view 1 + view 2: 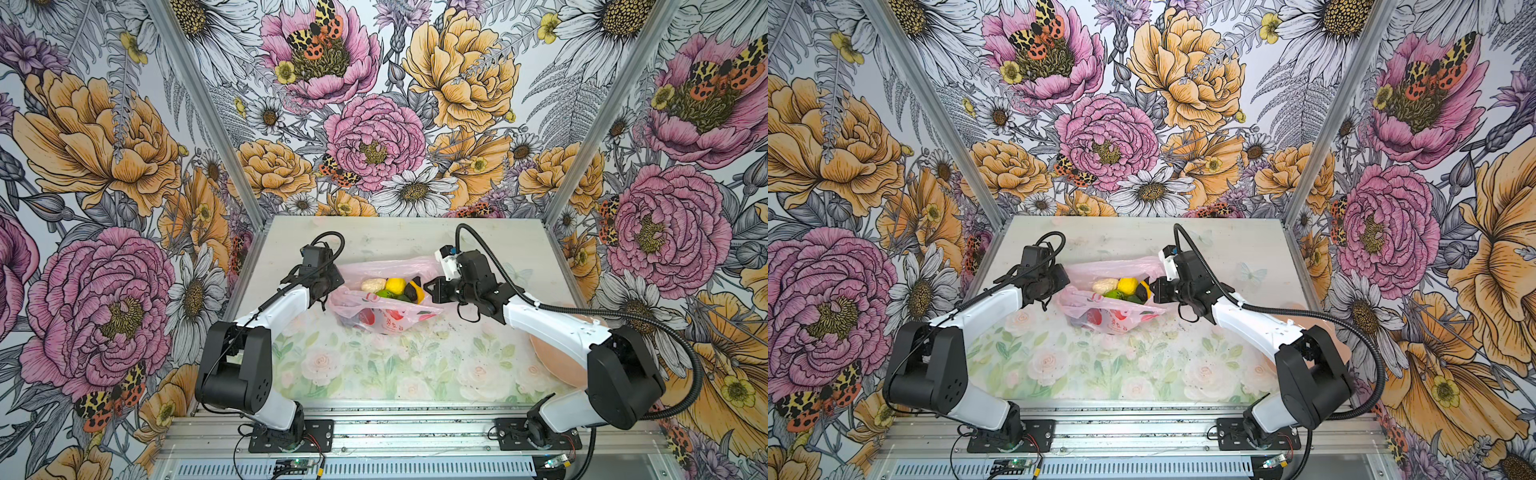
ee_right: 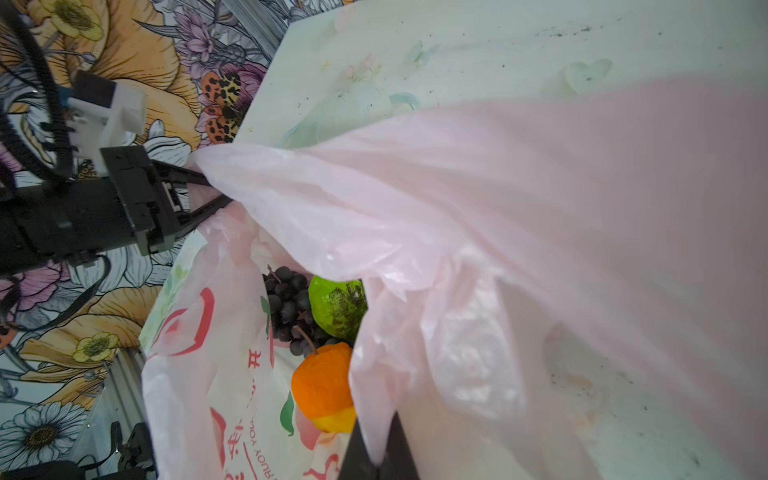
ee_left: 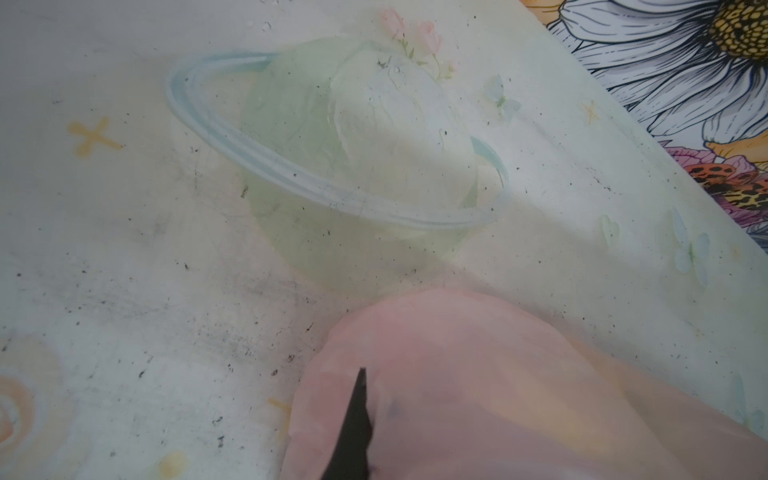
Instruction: Take the fake fruits out of the plastic bag
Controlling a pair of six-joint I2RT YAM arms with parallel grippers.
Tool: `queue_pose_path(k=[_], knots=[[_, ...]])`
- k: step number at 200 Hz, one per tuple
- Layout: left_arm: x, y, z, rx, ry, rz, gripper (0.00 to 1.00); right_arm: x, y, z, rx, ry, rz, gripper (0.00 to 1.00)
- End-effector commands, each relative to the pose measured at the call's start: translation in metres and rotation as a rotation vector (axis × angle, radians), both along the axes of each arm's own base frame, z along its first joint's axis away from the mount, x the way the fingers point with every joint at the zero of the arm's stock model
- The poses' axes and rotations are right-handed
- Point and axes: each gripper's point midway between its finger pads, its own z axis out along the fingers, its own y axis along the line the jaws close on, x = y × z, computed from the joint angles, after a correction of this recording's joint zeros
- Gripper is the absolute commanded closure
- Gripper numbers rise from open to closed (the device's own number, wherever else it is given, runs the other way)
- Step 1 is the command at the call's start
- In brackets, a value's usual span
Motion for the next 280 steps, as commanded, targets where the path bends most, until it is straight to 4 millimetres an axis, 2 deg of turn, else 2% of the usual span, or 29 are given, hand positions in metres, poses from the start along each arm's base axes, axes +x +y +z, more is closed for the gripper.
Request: queue_pose_path(k=[1,20,41,54,65,87,107,134,169,193,219,249,265,280], knots=[[0.013,0.014,0.003,0.003,0.001,0.024,1.00,0.001,0.003,0.032,0.237,-0.058,0.018,1.00],[0.019,0.022,-0.003,0.007,0.030,0.047,1.00,0.002,-0.007,0.022,0.262,-0.045,-0.020,1.00],[0.021,0.022,-0.006,0.014,0.046,0.051,1.00,-0.001,-0.007,0.014,0.295,-0.035,-0.033,1.00],[0.018,0.015,-0.001,0.032,0.051,0.033,0.75,-0.003,-0.004,0.010,0.280,-0.036,-0.037,1.00],[0.011,0.007,0.006,0.060,0.050,0.016,0.59,-0.006,-0.002,0.008,0.250,-0.048,-0.040,1.00],[-0.010,-0.009,0.031,0.110,0.008,0.011,0.26,-0.014,0.006,0.007,0.198,-0.082,-0.036,1.00],[-0.030,-0.021,0.048,0.116,-0.039,0.024,0.12,-0.020,0.009,0.005,0.144,-0.108,-0.039,1.00],[-0.041,-0.038,0.050,0.117,-0.041,0.007,0.02,-0.026,0.018,0.001,0.109,-0.124,-0.015,1.00],[-0.036,-0.043,0.021,0.146,0.036,-0.005,0.01,-0.030,0.021,0.003,0.097,-0.136,-0.006,1.00],[-0.034,-0.048,0.011,0.166,0.061,-0.024,0.01,-0.035,0.020,0.007,0.078,-0.153,0.005,1.00],[-0.037,-0.037,0.002,0.185,0.074,0.006,0.07,-0.036,0.015,0.007,0.059,-0.161,-0.010,1.00],[-0.038,-0.028,-0.022,0.113,0.079,0.003,0.27,-0.033,0.003,0.014,0.128,-0.152,-0.045,1.00],[-0.042,-0.022,-0.032,0.057,0.071,0.004,0.44,-0.026,-0.008,0.020,0.207,-0.131,-0.073,1.00],[-0.047,-0.009,-0.040,0.036,0.071,0.030,0.63,-0.019,-0.019,0.025,0.274,-0.118,-0.098,1.00]])
